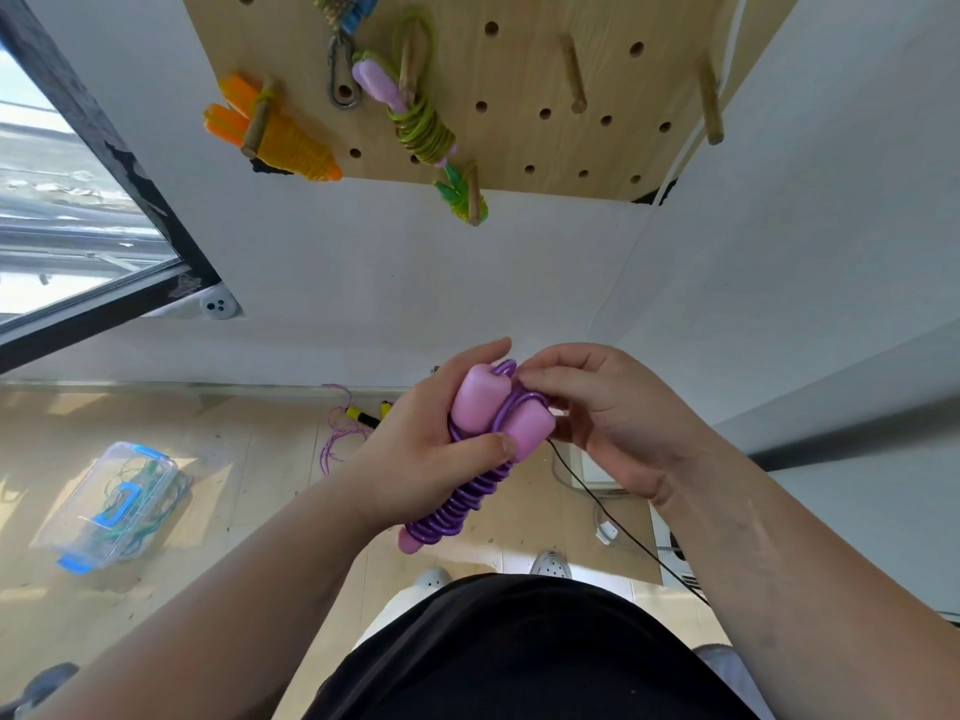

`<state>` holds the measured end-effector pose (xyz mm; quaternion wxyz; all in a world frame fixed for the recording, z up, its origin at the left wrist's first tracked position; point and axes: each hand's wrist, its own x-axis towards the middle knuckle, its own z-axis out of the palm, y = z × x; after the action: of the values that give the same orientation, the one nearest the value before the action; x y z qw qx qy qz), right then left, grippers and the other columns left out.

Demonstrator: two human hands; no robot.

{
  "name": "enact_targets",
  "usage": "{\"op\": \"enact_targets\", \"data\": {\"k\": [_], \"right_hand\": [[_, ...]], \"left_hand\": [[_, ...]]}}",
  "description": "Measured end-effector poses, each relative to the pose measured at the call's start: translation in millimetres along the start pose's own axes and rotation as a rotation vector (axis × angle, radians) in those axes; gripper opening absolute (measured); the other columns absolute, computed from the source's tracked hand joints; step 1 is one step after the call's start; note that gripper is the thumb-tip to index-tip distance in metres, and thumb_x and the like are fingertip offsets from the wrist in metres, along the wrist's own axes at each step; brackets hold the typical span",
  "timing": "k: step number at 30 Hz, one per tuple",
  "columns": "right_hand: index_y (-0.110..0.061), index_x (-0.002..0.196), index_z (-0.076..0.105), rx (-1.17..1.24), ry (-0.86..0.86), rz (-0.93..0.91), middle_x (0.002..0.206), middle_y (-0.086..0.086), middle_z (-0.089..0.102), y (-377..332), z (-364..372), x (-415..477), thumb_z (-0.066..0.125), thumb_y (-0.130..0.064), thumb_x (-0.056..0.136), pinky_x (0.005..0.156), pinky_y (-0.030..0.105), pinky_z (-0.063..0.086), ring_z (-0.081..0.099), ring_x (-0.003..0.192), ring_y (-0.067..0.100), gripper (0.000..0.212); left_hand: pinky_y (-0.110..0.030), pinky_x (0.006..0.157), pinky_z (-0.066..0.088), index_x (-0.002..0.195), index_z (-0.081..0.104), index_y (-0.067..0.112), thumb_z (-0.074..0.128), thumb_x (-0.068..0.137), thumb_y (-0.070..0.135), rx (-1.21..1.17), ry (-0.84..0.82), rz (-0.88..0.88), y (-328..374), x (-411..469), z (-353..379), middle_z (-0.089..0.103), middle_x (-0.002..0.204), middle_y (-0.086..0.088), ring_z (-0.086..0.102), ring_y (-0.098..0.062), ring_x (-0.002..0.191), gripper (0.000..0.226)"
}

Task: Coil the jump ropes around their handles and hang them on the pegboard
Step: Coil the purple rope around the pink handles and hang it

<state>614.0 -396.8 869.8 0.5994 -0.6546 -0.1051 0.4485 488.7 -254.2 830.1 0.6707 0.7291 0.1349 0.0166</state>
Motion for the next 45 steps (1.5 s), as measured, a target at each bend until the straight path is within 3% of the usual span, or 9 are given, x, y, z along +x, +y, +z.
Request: {"op": "enact_targets", "data": {"k": [7,13,20,25,29,34,38,41,45], "right_hand": [[-0.017,0.080,0.076,-0.377,0.245,-0.277,0.072,0.005,0.074,9.3,5.2,-6.5,0.082,-0.021,0.083,0.073,0.047,0.061,0.072,0.072,0.032,0.008],[-0.018,0.082,0.077,-0.445,0.186,-0.352,0.075,-0.004,0.074,14.7,11.3,-12.0,0.075,-0.018,0.090,0.070,0.023,0.053,0.067,0.072,0.011,0.008],[-0.019,0.078,0.075,-0.368,0.133,-0.344,0.074,-0.004,0.070,6.8,8.3,-12.8,0.080,-0.022,0.082,0.073,0.037,0.053,0.062,0.073,0.013,0.007],[-0.019,0.074,0.075,-0.468,0.161,-0.388,0.072,-0.004,0.071,-9.5,0.3,-21.0,0.082,-0.018,0.080,0.069,0.030,0.054,0.065,0.071,0.009,0.009],[-0.023,0.078,0.075,-0.562,0.139,-0.404,0.073,-0.005,0.070,-11.5,3.3,-26.7,0.084,-0.023,0.080,0.062,0.029,0.055,0.066,0.067,0.011,0.009],[-0.023,0.075,0.073,-0.699,0.142,-0.374,0.070,-0.003,0.069,-12.9,9.5,-29.1,0.082,-0.035,0.076,0.059,0.028,0.051,0.064,0.064,0.013,0.015],[-0.022,0.083,0.069,-0.633,0.133,-0.327,0.080,-0.003,0.072,-14.0,15.2,-29.8,0.081,-0.027,0.076,0.067,0.032,0.057,0.068,0.073,0.014,0.014],[-0.020,0.089,0.070,-0.471,0.144,-0.348,0.084,0.003,0.071,-9.3,16.7,-28.1,0.085,-0.027,0.077,0.068,0.039,0.060,0.069,0.077,0.021,0.021],[-0.023,0.108,0.073,-0.207,0.126,-0.429,0.099,0.003,0.073,4.3,15.2,-24.7,0.083,-0.037,0.074,0.079,0.046,0.055,0.067,0.090,0.028,0.038]], "left_hand": [[-0.046,0.075,0.062,0.141,0.048,0.039,0.065,0.064,0.042,-0.023,0.057,-0.044,-12.8,-1.0,5.9,0.069,0.111,0.001,0.072,-0.020,0.087,0.079],[-0.042,0.061,0.056,0.108,0.057,0.016,0.054,0.092,0.043,-0.130,0.110,-0.011,-11.6,-3.5,7.9,0.067,0.087,0.001,0.064,-0.020,0.073,0.031],[-0.054,0.063,0.056,0.100,0.053,0.017,0.050,0.097,0.053,-0.036,0.149,0.013,-2.4,-0.1,9.1,0.065,0.084,-0.003,0.063,-0.025,0.071,0.036],[-0.057,0.075,0.056,0.107,0.058,0.031,0.042,0.101,0.058,0.021,0.149,0.039,8.7,5.8,20.3,0.069,0.094,0.000,0.067,-0.025,0.084,0.032],[-0.060,0.078,0.058,0.105,0.061,0.024,0.053,0.099,0.056,-0.150,0.205,0.062,12.4,5.1,22.9,0.073,0.097,-0.010,0.071,-0.031,0.089,0.034],[-0.061,0.063,0.057,0.103,0.061,0.022,0.059,0.093,0.054,-0.179,0.250,0.168,13.9,2.6,20.0,0.069,0.093,-0.021,0.071,-0.039,0.076,0.034],[-0.045,0.061,0.055,0.103,0.061,0.025,0.055,0.098,0.044,0.000,0.239,0.328,22.0,4.2,14.9,0.064,0.100,-0.008,0.067,-0.024,0.078,0.021],[-0.038,0.060,0.055,0.103,0.060,0.018,0.056,0.099,0.046,-0.119,0.252,0.253,28.5,6.0,19.4,0.068,0.091,0.000,0.067,-0.017,0.074,0.029],[-0.052,0.064,0.057,0.108,0.065,0.019,0.044,0.105,0.045,-0.443,0.331,0.068,40.4,7.9,21.2,0.069,0.093,-0.016,0.063,-0.032,0.074,0.034]]}}
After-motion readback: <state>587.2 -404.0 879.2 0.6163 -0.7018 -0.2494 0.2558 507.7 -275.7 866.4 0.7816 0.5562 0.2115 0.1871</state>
